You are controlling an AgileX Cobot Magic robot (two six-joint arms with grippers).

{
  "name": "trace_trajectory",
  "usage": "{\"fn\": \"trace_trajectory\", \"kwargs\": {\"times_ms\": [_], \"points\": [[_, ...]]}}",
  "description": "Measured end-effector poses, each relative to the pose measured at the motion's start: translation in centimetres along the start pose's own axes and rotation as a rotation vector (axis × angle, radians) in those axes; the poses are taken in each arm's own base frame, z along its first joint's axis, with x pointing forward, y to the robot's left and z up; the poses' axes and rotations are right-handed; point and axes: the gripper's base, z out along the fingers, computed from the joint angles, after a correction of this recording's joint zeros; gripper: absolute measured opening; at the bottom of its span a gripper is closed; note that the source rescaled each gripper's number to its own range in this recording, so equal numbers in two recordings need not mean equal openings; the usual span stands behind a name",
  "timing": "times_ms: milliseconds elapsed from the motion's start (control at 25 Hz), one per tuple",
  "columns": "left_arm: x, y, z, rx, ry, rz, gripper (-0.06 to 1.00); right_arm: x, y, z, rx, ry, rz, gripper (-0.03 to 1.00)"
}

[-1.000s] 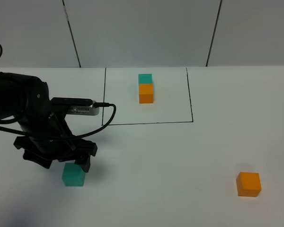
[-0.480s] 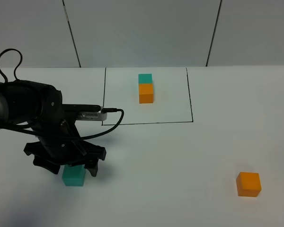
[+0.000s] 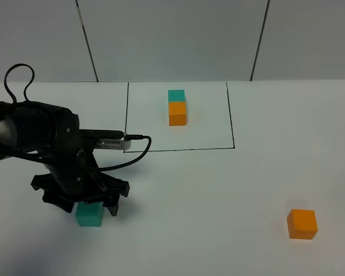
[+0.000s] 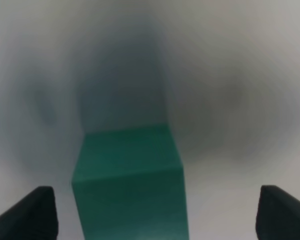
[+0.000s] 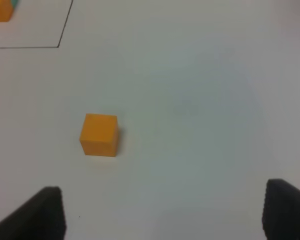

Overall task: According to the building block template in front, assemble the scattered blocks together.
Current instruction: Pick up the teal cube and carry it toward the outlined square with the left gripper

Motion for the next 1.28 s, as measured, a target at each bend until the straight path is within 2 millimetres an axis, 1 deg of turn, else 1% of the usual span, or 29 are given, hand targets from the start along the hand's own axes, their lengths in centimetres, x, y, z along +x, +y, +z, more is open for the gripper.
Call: {"fn": "trace_trajectory", "kwargs": {"times_ms": [280, 560, 880, 960, 1280], "points": [[-0.3, 0.3, 0.2, -0.034, -0.024, -0.005, 0.79, 0.0, 0.0, 0.0, 0.0, 0.0, 0.0, 0.64], [-0.3, 0.3, 0.9, -0.028, -0.047, -0.016, 0.74, 0.0, 0.0, 0.0, 0.0, 0.0, 0.0, 0.64], [-0.2, 0.2, 1.0, -0.017, -0.042, -0.028, 0.59, 0.0, 0.0, 0.0, 0.0, 0.0, 0.0, 0.64], [-0.2, 0.2, 1.0, -0.017, -0.042, -0.029, 0.57, 0.0, 0.0, 0.0, 0.0, 0.0, 0.0, 0.64], [-0.2, 0.2, 1.1, -0.016, -0.042, -0.029, 0.55, 0.0, 0.0, 0.0, 0.0, 0.0, 0.0, 0.64]]}}
